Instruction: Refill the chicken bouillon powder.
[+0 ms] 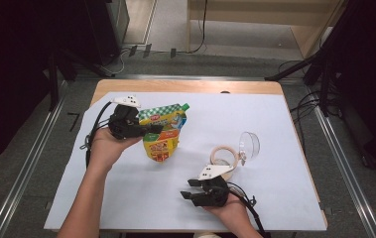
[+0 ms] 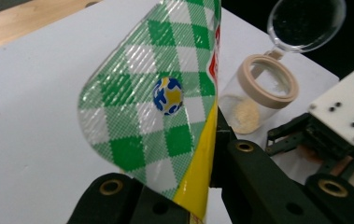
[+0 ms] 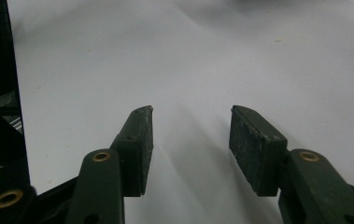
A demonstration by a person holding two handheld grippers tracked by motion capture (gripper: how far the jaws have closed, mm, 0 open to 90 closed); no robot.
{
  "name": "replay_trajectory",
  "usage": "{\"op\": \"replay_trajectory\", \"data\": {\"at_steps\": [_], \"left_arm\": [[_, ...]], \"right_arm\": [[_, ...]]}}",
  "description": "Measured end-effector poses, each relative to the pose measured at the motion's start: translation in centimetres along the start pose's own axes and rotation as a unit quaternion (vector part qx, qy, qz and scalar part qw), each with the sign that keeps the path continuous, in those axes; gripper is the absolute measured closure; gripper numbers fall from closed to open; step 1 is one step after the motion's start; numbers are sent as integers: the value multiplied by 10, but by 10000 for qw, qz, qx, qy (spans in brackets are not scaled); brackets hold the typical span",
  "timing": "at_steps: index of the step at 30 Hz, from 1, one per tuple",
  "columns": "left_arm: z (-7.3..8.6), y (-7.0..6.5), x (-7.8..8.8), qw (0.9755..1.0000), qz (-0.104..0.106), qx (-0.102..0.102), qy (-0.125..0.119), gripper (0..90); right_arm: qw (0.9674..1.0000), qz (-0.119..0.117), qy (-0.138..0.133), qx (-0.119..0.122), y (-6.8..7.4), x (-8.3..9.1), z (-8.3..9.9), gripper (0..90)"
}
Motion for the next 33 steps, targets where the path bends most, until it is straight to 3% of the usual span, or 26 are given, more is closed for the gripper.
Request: {"op": "replay_trajectory", "data": {"at_steps": [7, 20, 25, 30, 33], "left_arm": [[-7, -19, 10, 9998, 132, -153, 0, 900], [-19, -61, 15, 9970, 686, -364, 46, 900], [-20, -76, 13, 9948, 917, -416, 129, 900], [-22, -89, 10, 9918, 1161, -486, 208, 900], [-22, -95, 7, 9898, 1317, -480, 243, 900]], "right_arm": [[9998, 137, -135, -73, -5, 4, -2, 490], [9992, 320, -209, -103, -11, 4, -4, 517], [9986, 384, -358, 26, -9, 7, -7, 643], [9967, 616, -496, 166, -9, 11, -10, 809], [9952, 707, -627, 236, -9, 12, -11, 819]]}}
Point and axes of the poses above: each handheld gripper's, and its own axes: x roughly backward along the jaws, z roughly out of its underside, y roughly to its left, the point moved 4 cm from there along -x, roughly forward along the jaws, and after that the axes turned 2 degrees about -x, right-handed, at the moved point
